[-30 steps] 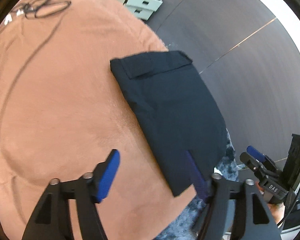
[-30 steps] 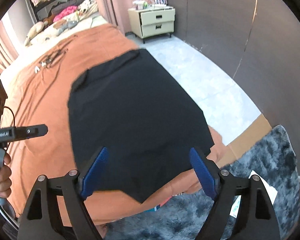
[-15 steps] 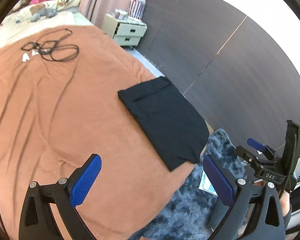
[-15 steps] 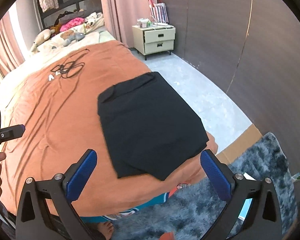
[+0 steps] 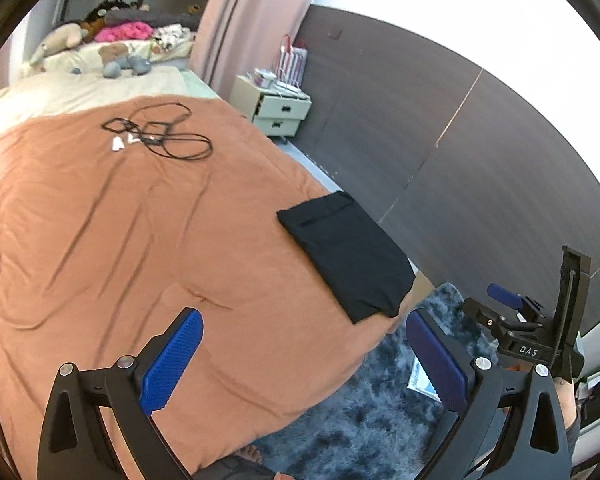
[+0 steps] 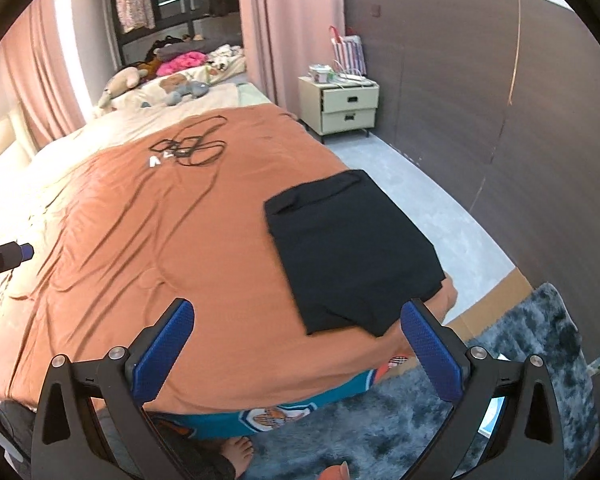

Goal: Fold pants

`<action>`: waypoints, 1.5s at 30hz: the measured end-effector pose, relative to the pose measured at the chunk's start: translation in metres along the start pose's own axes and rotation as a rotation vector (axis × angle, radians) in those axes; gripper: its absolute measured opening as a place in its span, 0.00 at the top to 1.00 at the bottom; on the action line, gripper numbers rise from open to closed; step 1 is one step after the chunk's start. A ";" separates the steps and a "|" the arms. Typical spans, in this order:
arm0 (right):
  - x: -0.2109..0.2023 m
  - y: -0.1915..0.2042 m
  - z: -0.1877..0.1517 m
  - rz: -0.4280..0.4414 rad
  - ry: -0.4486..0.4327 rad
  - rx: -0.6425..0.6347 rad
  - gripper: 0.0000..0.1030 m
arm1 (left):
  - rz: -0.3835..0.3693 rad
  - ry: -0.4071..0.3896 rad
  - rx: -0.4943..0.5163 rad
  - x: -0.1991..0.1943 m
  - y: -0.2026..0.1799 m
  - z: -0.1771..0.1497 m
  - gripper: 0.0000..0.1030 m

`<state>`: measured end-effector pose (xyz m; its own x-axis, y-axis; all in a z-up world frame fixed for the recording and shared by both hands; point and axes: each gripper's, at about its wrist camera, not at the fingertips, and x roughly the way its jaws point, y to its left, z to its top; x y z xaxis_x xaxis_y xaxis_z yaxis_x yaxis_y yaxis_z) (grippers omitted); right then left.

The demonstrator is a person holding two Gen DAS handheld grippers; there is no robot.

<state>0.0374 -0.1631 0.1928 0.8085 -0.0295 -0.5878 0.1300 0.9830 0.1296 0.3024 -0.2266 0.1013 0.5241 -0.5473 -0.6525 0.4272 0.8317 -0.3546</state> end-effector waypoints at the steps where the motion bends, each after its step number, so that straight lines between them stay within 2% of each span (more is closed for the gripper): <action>1: -0.003 0.004 -0.002 0.003 -0.005 -0.001 0.00 | 0.005 -0.005 0.000 -0.007 0.002 -0.003 0.00; 7: -0.025 0.026 -0.020 0.022 -0.032 -0.022 0.00 | 0.020 -0.046 0.024 -0.052 0.014 -0.020 0.01; 10: -0.035 0.036 -0.028 0.029 -0.045 -0.026 0.00 | 0.040 -0.098 0.037 -0.079 0.018 -0.032 0.01; 19: -0.065 0.059 -0.054 0.044 -0.083 -0.043 0.00 | 0.084 -0.161 0.053 -0.132 0.024 -0.065 0.01; 24: -0.080 0.068 -0.070 0.063 -0.107 -0.057 0.00 | 0.108 -0.230 0.070 -0.168 0.023 -0.089 0.01; 30: -0.096 0.078 -0.091 0.084 -0.161 -0.070 0.00 | 0.166 -0.262 0.078 -0.194 0.028 -0.114 0.01; 38: -0.097 0.091 -0.128 0.128 -0.196 -0.072 0.00 | 0.284 -0.306 0.109 -0.222 0.039 -0.150 0.00; 45: -0.093 0.105 -0.156 0.152 -0.219 -0.086 0.00 | 0.326 -0.343 0.098 -0.247 0.048 -0.180 0.00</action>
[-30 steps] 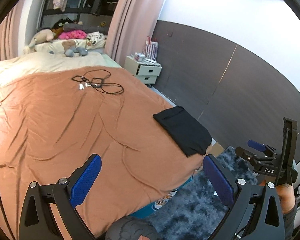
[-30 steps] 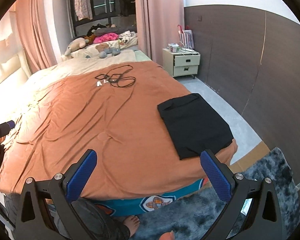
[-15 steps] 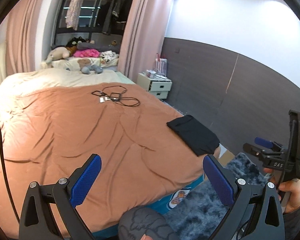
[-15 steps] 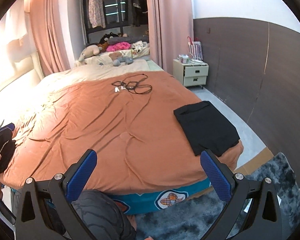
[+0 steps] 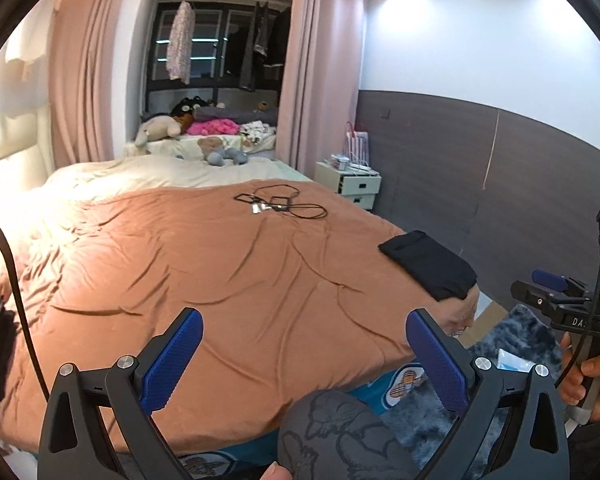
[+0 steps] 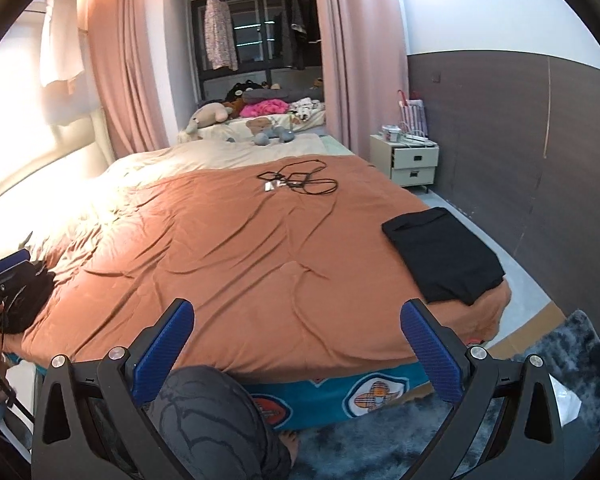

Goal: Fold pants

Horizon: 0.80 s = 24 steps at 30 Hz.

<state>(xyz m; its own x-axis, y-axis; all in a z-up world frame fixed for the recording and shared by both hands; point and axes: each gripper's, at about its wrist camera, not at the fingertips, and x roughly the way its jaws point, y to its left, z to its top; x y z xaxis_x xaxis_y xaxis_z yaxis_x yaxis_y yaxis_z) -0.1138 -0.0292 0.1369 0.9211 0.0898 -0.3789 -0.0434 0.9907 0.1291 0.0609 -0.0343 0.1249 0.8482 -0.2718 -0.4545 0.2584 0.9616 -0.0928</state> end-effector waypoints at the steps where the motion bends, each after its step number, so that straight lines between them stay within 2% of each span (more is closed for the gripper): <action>1: -0.001 0.003 -0.003 -0.002 -0.001 0.002 0.00 | 0.011 0.000 -0.003 -0.004 0.003 -0.003 0.00; 10: 0.001 0.022 -0.027 0.029 -0.007 0.009 0.00 | 0.109 0.006 -0.022 -0.020 0.021 -0.038 0.01; 15: 0.001 0.028 -0.033 0.016 -0.020 0.016 0.00 | 0.112 0.010 -0.018 -0.023 0.025 -0.054 0.01; 24: 0.010 0.025 -0.052 -0.035 0.009 0.039 0.00 | 0.095 -0.005 -0.003 -0.018 0.018 -0.076 0.01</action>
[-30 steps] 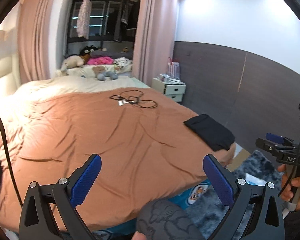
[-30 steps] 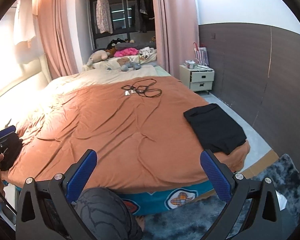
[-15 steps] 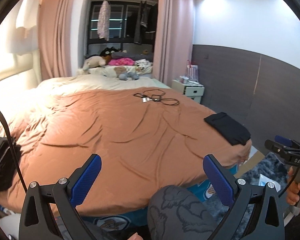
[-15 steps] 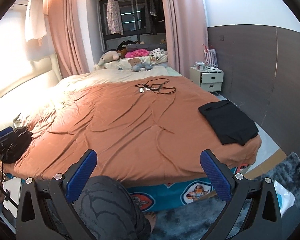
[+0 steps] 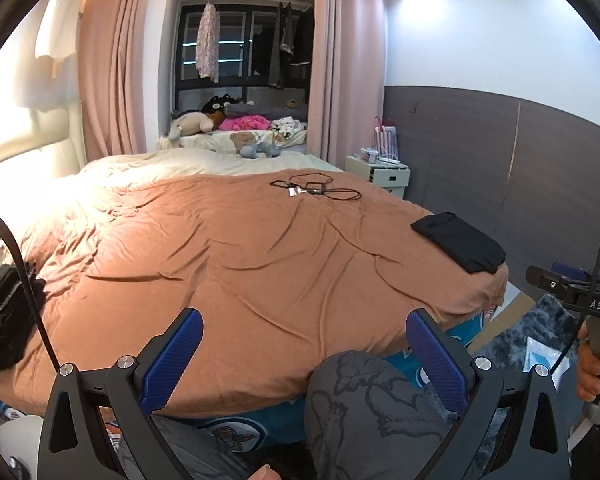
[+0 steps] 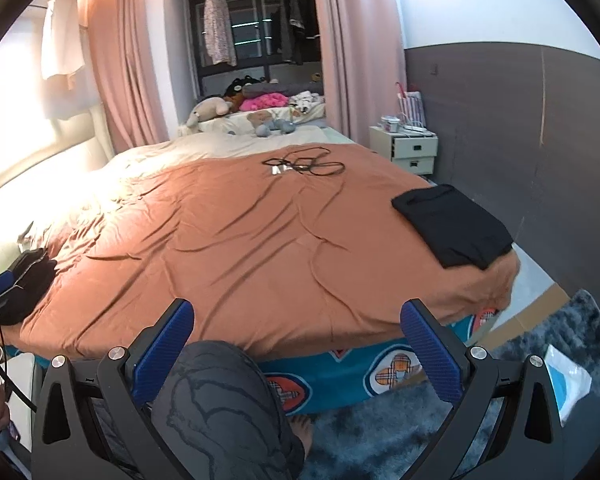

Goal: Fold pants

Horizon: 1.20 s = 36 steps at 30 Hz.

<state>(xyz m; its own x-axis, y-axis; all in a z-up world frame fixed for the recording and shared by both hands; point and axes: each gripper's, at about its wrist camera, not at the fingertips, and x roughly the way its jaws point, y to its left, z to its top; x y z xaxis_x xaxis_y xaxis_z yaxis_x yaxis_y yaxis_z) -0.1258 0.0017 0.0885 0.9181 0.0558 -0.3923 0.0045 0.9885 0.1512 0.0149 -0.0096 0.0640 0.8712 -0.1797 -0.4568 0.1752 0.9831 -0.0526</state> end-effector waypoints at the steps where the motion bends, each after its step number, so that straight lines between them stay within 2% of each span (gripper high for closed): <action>1: 0.001 -0.002 -0.002 -0.010 0.003 0.005 0.00 | -0.009 0.002 -0.005 0.002 -0.001 -0.002 0.00; 10: -0.001 0.012 -0.014 -0.054 0.008 0.007 0.00 | -0.019 -0.007 -0.007 0.008 -0.005 -0.014 0.01; 19: -0.009 0.023 -0.018 -0.053 -0.005 -0.009 0.00 | -0.006 -0.018 -0.028 0.004 -0.002 -0.017 0.00; 36: -0.014 0.014 -0.031 -0.055 -0.031 -0.015 0.00 | -0.006 -0.043 -0.044 -0.007 0.005 -0.021 0.00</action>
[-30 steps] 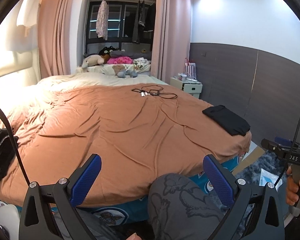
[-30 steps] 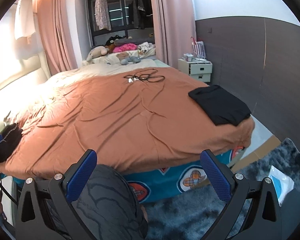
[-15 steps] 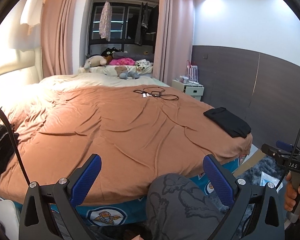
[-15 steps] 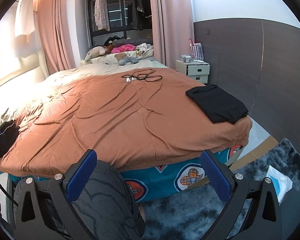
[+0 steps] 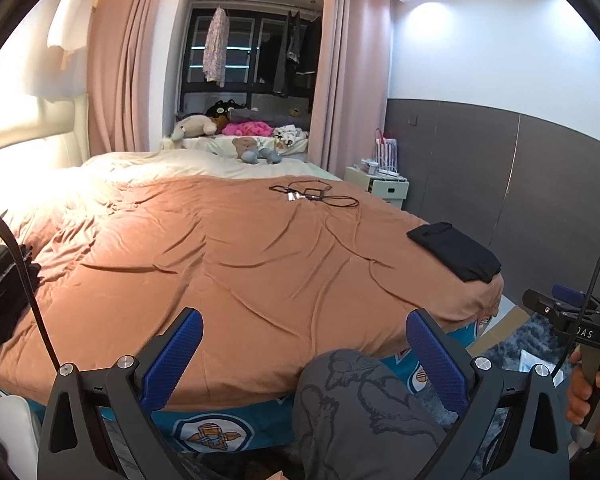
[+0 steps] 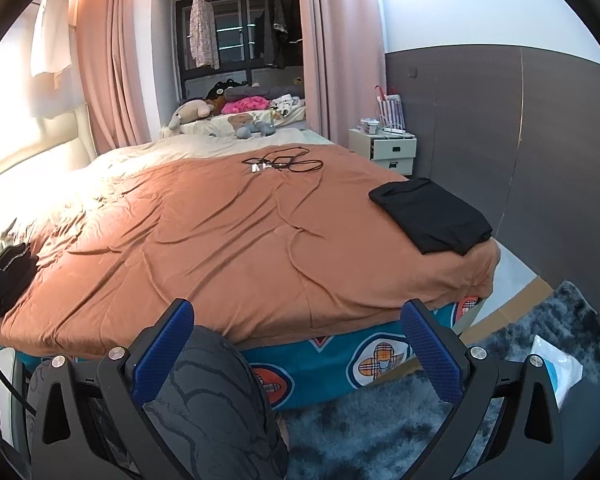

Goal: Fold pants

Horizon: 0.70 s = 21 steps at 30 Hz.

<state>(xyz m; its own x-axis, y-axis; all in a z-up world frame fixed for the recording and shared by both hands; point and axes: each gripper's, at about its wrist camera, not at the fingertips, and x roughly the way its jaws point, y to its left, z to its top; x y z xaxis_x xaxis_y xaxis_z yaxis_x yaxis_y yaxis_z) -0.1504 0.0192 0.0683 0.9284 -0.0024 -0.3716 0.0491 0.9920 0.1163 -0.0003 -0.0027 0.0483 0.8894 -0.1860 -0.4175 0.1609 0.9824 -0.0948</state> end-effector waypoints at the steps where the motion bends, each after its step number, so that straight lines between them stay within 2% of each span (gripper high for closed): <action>1: -0.001 0.001 0.000 0.000 0.000 0.000 0.00 | -0.001 -0.001 0.000 -0.001 0.000 0.000 0.00; 21: 0.000 -0.005 0.004 0.005 -0.001 -0.005 0.00 | 0.004 -0.007 0.001 -0.004 -0.003 0.001 0.01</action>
<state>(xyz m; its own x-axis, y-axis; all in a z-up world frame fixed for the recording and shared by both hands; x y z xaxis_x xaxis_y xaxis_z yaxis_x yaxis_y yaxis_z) -0.1488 0.0142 0.0718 0.9289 0.0027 -0.3703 0.0424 0.9926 0.1137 -0.0045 -0.0052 0.0512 0.8930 -0.1823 -0.4115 0.1582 0.9831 -0.0923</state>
